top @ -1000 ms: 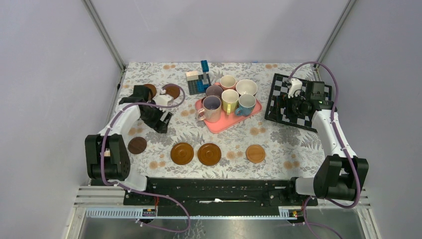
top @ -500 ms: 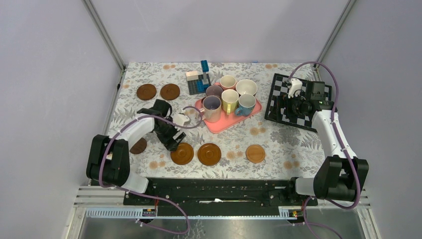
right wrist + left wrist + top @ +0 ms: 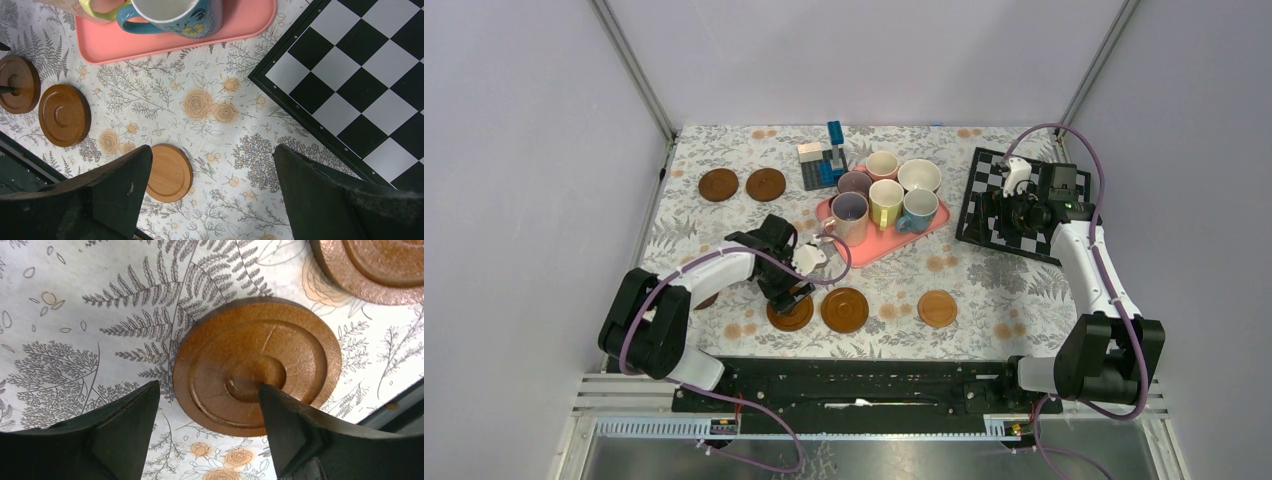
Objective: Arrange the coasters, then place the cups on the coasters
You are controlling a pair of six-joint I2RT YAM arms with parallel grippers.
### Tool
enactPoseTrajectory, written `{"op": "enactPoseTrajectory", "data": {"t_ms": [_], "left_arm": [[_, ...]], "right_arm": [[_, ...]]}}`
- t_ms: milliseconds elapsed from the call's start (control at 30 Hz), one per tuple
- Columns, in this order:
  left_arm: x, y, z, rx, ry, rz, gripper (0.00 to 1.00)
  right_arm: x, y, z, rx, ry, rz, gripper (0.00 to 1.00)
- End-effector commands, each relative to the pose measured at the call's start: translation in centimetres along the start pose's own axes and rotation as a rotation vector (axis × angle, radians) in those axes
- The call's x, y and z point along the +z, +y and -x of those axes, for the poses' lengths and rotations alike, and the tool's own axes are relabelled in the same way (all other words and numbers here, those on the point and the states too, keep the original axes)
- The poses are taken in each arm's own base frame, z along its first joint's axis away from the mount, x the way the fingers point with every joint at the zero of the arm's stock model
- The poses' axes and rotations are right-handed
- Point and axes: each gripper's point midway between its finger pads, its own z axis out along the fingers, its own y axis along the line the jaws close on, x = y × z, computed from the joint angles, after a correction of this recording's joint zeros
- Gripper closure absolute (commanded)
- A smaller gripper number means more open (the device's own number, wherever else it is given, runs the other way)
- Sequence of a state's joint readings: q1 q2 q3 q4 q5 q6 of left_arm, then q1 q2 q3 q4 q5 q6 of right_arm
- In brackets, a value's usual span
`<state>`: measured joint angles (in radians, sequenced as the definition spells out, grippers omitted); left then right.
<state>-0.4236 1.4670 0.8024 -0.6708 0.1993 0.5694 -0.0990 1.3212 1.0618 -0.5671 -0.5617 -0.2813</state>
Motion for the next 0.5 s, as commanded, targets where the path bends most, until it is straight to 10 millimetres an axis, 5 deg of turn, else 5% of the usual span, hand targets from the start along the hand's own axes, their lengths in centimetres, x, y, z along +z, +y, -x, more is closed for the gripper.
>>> {"op": "enactPoseTrajectory", "data": {"t_ms": [0,300,467], "left_arm": [[0.5,1.2,1.0,-0.015,-0.029,0.080,0.23],[0.9,2.4,0.4,-0.062,-0.004,0.119,0.43],[0.3,5.4,-0.2,-0.158,-0.011,0.155,0.47]], "right_arm": [[-0.6,0.3,0.5,-0.029,-0.029,-0.002,0.02],[-0.6,0.2,0.5,-0.032,-0.029,-0.005,0.02],[-0.6,0.1,0.5,-0.037,-0.030,-0.009,0.02]]}}
